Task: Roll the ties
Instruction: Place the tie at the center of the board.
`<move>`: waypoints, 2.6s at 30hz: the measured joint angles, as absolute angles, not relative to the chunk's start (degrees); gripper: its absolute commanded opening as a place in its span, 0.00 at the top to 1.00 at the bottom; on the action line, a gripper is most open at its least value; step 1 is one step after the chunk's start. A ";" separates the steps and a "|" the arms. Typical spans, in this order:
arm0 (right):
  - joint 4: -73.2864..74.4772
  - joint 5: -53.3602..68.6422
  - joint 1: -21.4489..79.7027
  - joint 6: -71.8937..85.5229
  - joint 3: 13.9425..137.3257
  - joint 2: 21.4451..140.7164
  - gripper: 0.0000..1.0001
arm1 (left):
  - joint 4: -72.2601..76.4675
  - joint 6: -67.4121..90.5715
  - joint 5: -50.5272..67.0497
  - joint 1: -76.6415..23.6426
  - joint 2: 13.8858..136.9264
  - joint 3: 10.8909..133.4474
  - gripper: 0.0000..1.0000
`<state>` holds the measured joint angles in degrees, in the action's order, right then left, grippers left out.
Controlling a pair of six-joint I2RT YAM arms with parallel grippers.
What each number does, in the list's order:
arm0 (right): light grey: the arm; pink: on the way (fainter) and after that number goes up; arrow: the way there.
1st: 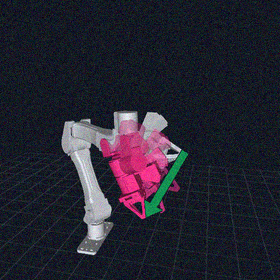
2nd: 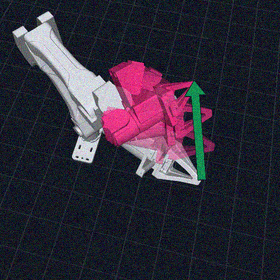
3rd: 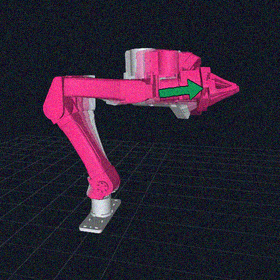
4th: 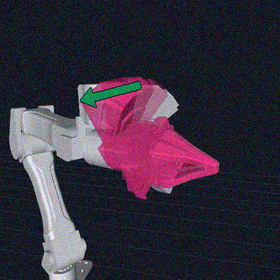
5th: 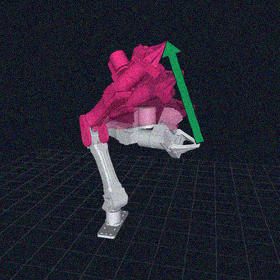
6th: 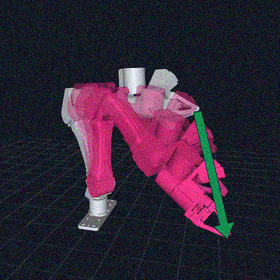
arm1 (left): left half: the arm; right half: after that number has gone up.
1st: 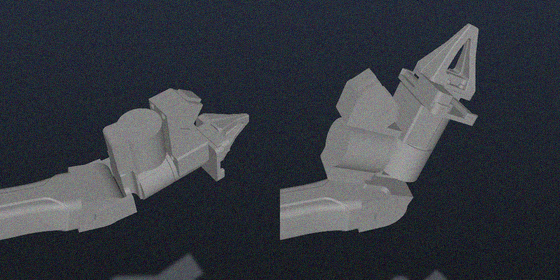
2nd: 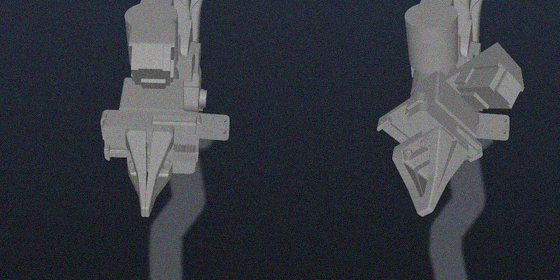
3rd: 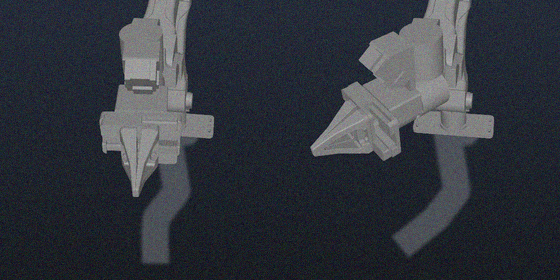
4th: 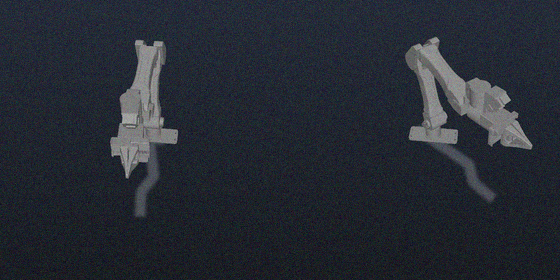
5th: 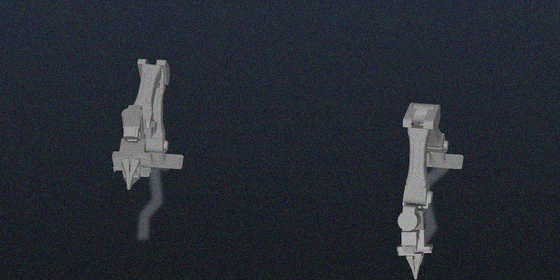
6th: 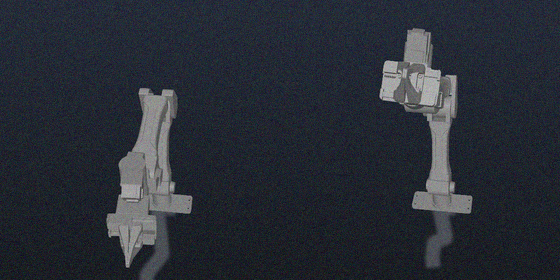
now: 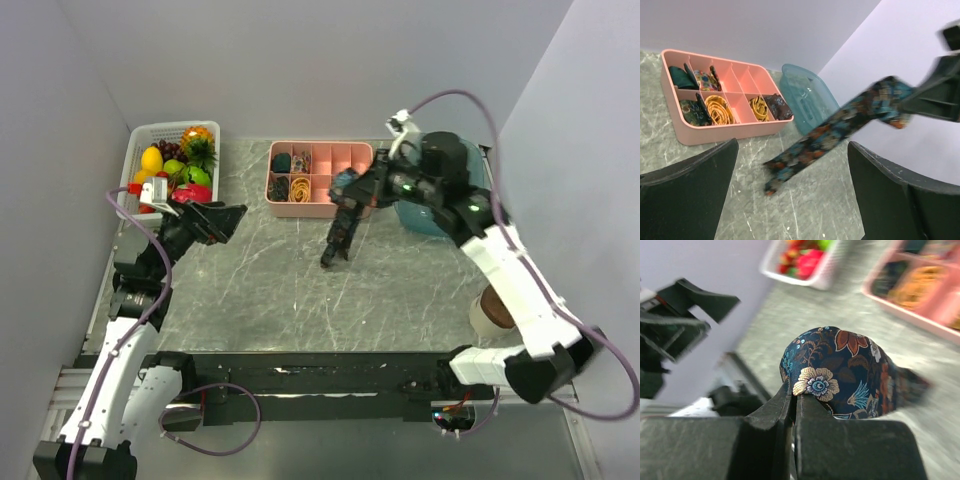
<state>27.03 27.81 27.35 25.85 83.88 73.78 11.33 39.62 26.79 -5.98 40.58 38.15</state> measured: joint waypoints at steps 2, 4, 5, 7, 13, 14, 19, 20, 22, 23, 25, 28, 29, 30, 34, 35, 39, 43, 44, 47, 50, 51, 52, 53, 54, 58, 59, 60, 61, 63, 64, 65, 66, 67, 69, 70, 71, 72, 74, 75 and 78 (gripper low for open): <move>34.24 24.38 26.85 22.35 86.80 71.02 1.00 | 12.05 39.62 27.18 -5.98 41.74 37.69 0.04; 40.86 21.54 26.72 19.49 90.15 67.90 1.00 | 12.78 39.64 27.33 -5.98 42.96 37.04 0.04; 44.64 20.49 26.72 18.17 92.33 66.26 1.00 | 13.06 39.66 27.44 -5.98 43.48 36.60 0.04; 49.23 19.57 26.72 16.49 95.59 63.83 1.00 | 13.32 39.66 27.75 -5.98 44.12 35.94 0.04; 58.76 19.46 26.74 12.91 99.66 62.57 1.00 | 14.02 39.51 28.49 -5.98 44.49 35.64 0.04; 59.22 19.20 26.74 12.64 99.20 63.24 1.00 | 14.02 39.40 28.47 -5.98 44.47 35.64 0.04; 48.75 19.22 26.74 14.74 80.77 66.48 1.00 | 12.36 37.85 27.92 -5.98 44.14 35.68 0.04; 46.52 19.44 26.74 15.73 77.14 67.72 1.00 | 11.53 37.32 27.51 -5.98 43.90 35.68 0.04; 38.87 20.93 26.74 18.68 68.16 72.49 1.00 | 10.37 36.60 26.92 -5.98 43.35 35.70 0.04; 34.89 22.11 26.74 20.40 64.14 74.76 1.00 | 9.72 36.25 26.65 -5.98 43.07 35.70 0.04; 25.67 25.17 26.74 25.45 56.25 78.08 1.00 | 8.78 35.62 26.24 -5.98 42.78 35.77 0.04; 9.98 29.67 27.97 35.31 46.89 81.45 1.00 | 7.38 34.98 25.74 -5.98 42.87 36.29 0.04; 4.58 30.96 29.04 38.81 44.97 82.85 0.99 | 6.76 34.81 25.58 -5.98 42.96 36.56 0.04; 0.21 31.88 30.09 41.65 44.18 84.20 0.80 | 6.20 34.54 25.41 -5.98 42.96 36.80 0.04; -20.36 35.33 38.00 53.63 44.97 92.73 0.39 | 4.62 33.74 23.79 -5.98 42.96 37.34 0.04; -24.14 36.21 39.66 55.88 45.63 94.74 0.30 | 4.49 33.65 23.57 -5.98 42.94 37.34 0.04; -41.93 41.80 46.33 65.65 52.58 105.51 0.01 | 3.38 33.50 22.13 -5.98 42.89 37.43 0.04; -50.65 44.23 47.35 70.15 53.32 108.53 0.01 | 1.41 32.77 20.95 -5.98 43.16 37.82 0.04; -50.85 44.25 46.96 70.22 53.30 108.51 0.01 | 0.69 32.56 20.67 -5.98 43.38 38.02 0.04; -46.37 42.98 45.15 66.63 53.12 106.69 0.01 | -0.97 32.64 20.03 -5.98 43.99 38.33 0.04; -33.50 38.44 43.97 58.08 53.21 100.03 0.01 | -2.61 33.39 19.70 -5.98 44.14 38.20 0.01; -29.67 36.99 43.77 55.51 53.32 97.71 0.02 | -2.42 33.98 20.05 -5.98 44.12 37.69 0.09; -24.93 34.98 43.75 52.47 53.63 94.59 0.03 | -2.42 34.48 20.43 -5.98 44.03 37.08 0.15; -20.99 33.28 43.75 49.65 54.02 91.74 0.07 | -2.13 35.48 21.21 -6.07 43.94 36.07 0.21; -16.78 31.16 43.75 46.94 54.63 88.92 0.10 | -1.83 36.38 21.85 -6.33 43.90 34.81 0.30; -4.34 23.22 43.77 38.00 56.16 81.12 0.69 | -2.22 39.29 22.65 -10.52 43.79 29.91 0.83; -1.58 21.74 43.77 36.34 56.14 79.96 0.80 | -2.28 40.45 22.70 -11.62 43.77 29.39 0.93; 0.91 20.27 43.77 35.18 55.96 79.11 0.83 | -2.39 40.62 22.59 -13.17 43.77 28.86 0.99; 2.83 19.14 43.77 34.20 55.70 78.63 0.88 | -2.37 41.12 22.17 -15.29 43.72 28.45 0.99; 6.70 16.86 43.88 32.03 54.41 78.17 0.96 | -2.02 41.89 21.65 -19.20 44.18 28.05 0.99; 8.51 15.97 43.92 30.98 53.65 78.15 0.99 | -1.45 42.26 21.26 -21.30 44.80 27.97 0.99; 9.87 15.31 44.01 30.30 53.01 78.24 1.00 | -1.02 42.59 20.97 -22.79 45.50 27.97 0.99; 12.01 14.35 44.18 29.54 52.36 78.56 1.00 | -0.21 42.85 20.40 -24.56 46.83 27.97 0.99; 13.34 13.82 44.38 28.88 52.12 79.05 1.00 | 0.56 43.03 19.97 -26.35 48.31 27.97 0.99; 15.79 12.14 45.25 27.53 52.10 81.03 1.00 | 1.52 43.27 18.85 -29.65 51.90 27.97 0.99; 16.86 11.14 45.80 27.05 52.18 82.39 1.00 | 1.67 43.35 18.35 -31.53 53.78 27.97 0.99; 17.87 10.15 46.26 26.59 52.42 83.57 1.00 | 1.74 43.38 17.63 -33.32 55.59 27.97 0.99; 19.29 8.84 47.00 26.06 52.99 85.65 1.00 | 1.72 43.38 16.84 -35.24 57.01 27.97 0.99; 21.37 6.28 48.12 25.45 54.28 89.73 1.00 | 1.50 43.31 14.98 -38.44 59.29 27.99 0.99; 22.17 5.17 48.58 25.23 54.85 91.35 1.00 | 1.30 43.27 13.76 -40.12 60.49 28.10 0.99; 24.08 1.19 49.71 24.95 56.03 95.18 1.00 | 0.36 43.18 9.56 -43.99 64.47 28.97 0.99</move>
